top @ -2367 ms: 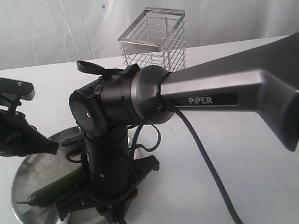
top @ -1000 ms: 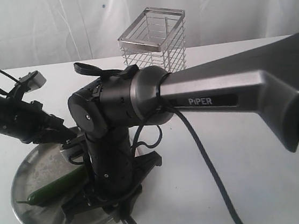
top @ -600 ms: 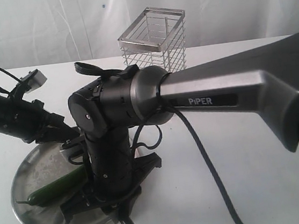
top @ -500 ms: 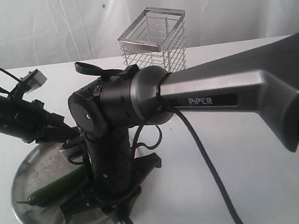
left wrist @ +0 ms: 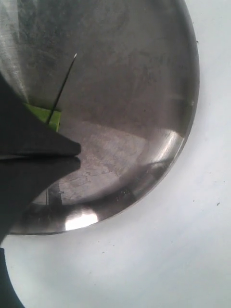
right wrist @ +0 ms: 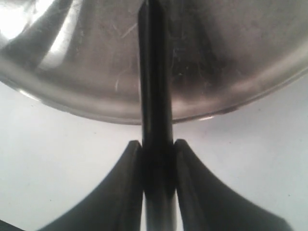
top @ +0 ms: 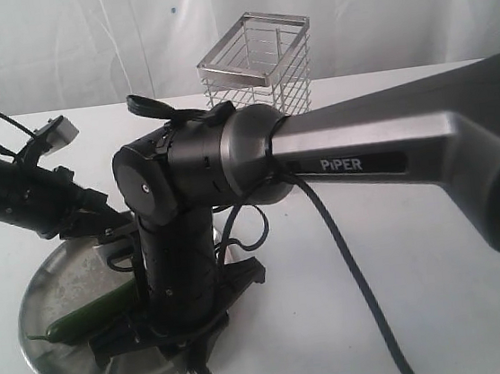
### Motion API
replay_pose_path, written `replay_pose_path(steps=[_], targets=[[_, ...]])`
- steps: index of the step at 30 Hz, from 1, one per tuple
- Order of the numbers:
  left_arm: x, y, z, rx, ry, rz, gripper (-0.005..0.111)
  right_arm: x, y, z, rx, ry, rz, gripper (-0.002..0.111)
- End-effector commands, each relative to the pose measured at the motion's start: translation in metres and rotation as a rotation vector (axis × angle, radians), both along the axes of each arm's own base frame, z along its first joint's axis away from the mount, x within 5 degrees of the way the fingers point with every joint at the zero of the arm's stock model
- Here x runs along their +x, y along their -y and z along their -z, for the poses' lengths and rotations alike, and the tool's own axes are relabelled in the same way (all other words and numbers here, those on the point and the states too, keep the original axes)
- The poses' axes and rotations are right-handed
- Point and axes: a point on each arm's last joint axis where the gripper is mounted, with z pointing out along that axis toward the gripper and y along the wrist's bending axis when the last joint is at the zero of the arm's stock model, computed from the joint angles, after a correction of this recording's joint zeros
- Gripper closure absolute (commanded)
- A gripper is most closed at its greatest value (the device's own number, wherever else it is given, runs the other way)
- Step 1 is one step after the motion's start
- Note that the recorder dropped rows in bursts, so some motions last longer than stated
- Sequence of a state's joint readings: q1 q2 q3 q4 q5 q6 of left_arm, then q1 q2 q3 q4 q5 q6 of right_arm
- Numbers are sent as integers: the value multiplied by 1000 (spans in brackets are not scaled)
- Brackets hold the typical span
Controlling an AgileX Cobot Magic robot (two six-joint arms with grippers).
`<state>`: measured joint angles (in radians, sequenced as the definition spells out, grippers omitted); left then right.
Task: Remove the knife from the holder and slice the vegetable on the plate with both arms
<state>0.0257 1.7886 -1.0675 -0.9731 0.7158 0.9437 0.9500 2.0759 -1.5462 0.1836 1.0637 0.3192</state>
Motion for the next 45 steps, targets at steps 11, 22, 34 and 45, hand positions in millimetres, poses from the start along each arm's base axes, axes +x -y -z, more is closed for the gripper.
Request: replay_pose_path(steps=[11,22,34,45], targets=[[-3,3,-2,-40,-20,21,107,-1,-6,1,23,37,33,108],[-9,1,9,-27,-51,-4,107,0,-4,5,-15,42,22,108],[-9,1,9,-26,-50,-5,107,0,-4,5,-7,49,23,108],[-4,3,19,-53,-45,-10,107,0,-4,5,-6,47,24,108]])
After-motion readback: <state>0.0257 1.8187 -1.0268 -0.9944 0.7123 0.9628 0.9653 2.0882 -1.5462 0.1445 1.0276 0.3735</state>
